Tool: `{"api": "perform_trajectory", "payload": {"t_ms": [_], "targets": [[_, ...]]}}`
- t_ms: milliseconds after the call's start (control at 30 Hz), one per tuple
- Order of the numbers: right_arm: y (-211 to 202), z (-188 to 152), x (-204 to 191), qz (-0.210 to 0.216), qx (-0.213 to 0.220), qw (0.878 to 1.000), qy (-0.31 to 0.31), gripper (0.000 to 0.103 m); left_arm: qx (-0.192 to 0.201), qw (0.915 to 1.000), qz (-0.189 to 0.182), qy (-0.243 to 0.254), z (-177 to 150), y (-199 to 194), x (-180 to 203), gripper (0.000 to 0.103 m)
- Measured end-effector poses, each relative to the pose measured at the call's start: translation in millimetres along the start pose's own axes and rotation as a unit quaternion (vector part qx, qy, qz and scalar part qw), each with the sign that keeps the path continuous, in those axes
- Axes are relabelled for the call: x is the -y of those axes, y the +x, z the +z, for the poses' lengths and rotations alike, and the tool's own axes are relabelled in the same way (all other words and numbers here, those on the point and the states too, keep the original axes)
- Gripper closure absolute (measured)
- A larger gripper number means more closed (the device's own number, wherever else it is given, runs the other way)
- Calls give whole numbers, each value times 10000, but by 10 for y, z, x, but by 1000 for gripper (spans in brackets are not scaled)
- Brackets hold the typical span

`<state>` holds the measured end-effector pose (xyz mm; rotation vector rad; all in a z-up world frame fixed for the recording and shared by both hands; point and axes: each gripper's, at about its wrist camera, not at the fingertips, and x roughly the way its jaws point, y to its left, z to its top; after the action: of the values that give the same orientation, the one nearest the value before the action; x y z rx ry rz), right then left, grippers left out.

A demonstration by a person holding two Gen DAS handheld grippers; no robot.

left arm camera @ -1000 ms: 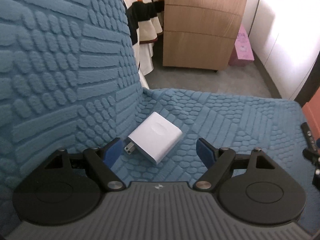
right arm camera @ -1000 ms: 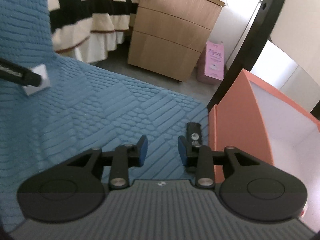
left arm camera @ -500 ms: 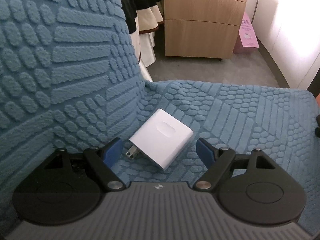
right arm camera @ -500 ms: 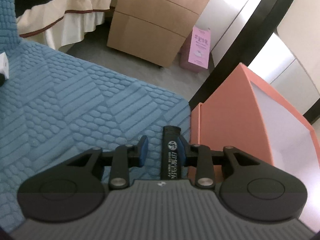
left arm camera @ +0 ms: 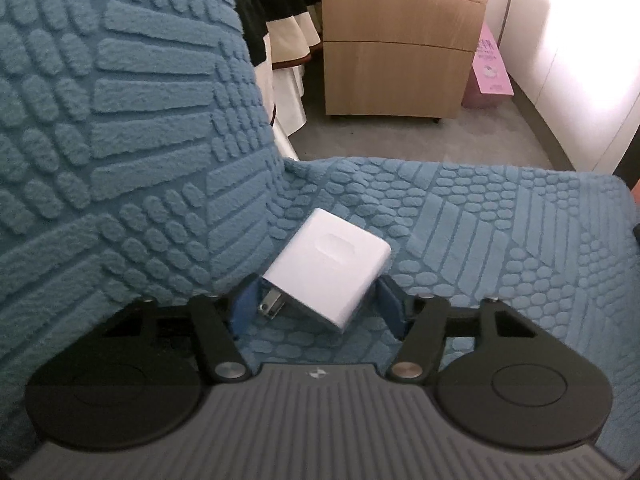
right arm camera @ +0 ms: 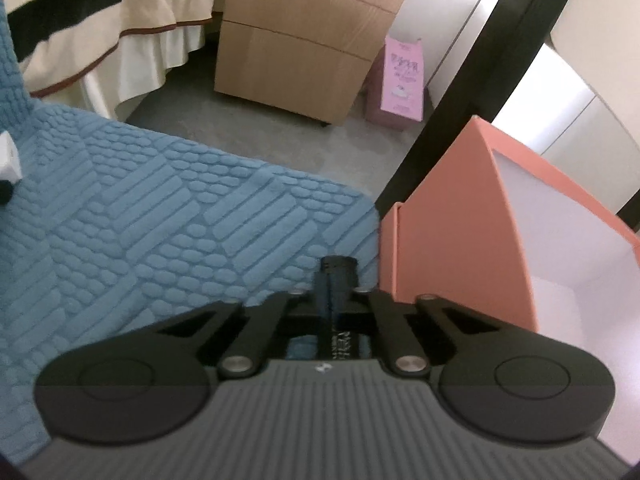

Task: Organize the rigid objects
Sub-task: 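Close the right gripper on the black USB stick while the left gripper grasps the white charger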

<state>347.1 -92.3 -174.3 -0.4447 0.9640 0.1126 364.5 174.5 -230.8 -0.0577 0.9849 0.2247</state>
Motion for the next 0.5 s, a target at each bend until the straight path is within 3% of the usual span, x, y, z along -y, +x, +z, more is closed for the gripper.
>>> {"api": "perform_trajectory", "payload": {"t_ms": [200, 500], "targets": [[-87, -65, -21, 211, 8, 9998, 13, 100, -54, 9992, -294, -272, -60, -122, -77, 41], [-520, -269, 19, 963, 220, 9949, 210, 100, -21, 9961, -686, -546, -285, -483, 13, 42]]}}
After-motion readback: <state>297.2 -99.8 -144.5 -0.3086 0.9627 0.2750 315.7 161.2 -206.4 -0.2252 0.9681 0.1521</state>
